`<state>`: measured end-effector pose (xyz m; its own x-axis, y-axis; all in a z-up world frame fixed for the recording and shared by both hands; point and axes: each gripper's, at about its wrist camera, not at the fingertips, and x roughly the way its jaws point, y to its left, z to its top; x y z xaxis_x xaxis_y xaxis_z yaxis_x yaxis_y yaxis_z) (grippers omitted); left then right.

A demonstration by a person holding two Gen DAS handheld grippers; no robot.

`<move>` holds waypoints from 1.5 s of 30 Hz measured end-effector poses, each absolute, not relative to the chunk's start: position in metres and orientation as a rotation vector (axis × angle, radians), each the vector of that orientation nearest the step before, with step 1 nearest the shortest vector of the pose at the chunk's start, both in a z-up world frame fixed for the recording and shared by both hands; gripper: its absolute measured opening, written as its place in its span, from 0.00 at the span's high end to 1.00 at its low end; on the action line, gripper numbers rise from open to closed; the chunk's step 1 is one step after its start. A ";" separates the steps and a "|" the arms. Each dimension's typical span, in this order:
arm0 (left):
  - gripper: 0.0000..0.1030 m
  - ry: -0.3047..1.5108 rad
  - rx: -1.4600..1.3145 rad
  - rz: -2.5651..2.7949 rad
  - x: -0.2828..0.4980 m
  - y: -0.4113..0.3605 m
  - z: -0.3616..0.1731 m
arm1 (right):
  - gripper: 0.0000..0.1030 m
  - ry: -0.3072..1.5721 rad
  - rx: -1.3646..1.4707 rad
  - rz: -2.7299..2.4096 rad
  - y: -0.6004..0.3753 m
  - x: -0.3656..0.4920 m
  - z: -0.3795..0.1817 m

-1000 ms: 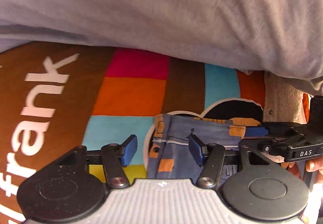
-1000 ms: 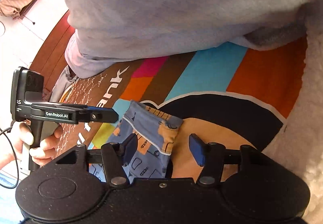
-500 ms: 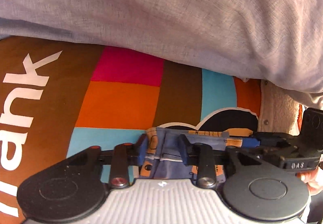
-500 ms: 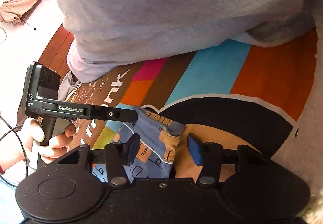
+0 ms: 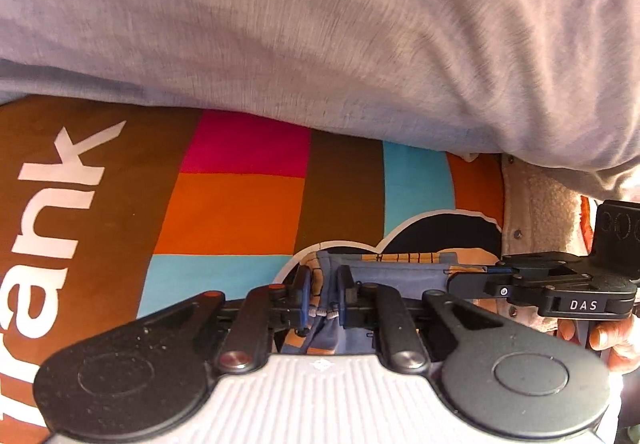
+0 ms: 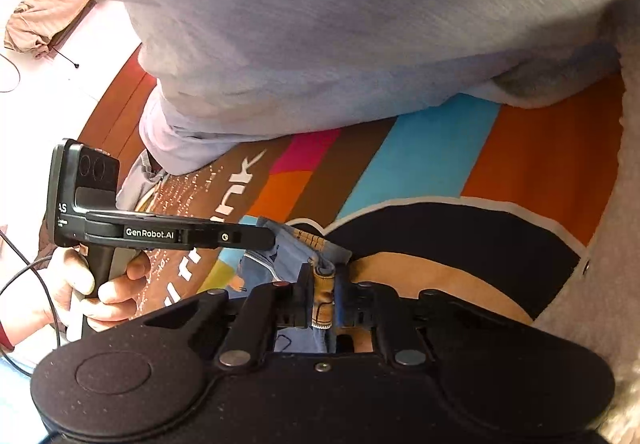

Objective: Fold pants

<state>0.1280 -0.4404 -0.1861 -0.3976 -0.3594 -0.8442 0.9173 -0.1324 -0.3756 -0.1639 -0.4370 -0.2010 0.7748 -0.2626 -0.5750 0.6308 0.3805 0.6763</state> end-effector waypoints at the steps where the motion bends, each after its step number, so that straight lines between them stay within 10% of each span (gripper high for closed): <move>1: 0.87 1.148 0.726 -1.706 0.130 -0.438 -0.182 | 0.91 0.404 1.031 -0.589 -0.436 -0.163 -0.200; 25: 0.87 1.157 0.541 -1.590 0.141 -0.284 -0.148 | 0.90 0.596 0.593 -0.267 -0.351 -0.126 -0.148; 45: 0.84 1.180 0.549 -1.468 0.149 -0.179 -0.146 | 0.63 0.734 0.309 0.055 -0.272 -0.090 -0.155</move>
<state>0.1489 -0.1794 -0.1458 -0.2732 -0.4591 -0.8453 0.9243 0.1181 -0.3629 -0.0898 -0.2721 -0.1554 0.7433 0.1573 -0.6502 0.0577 0.9533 0.2965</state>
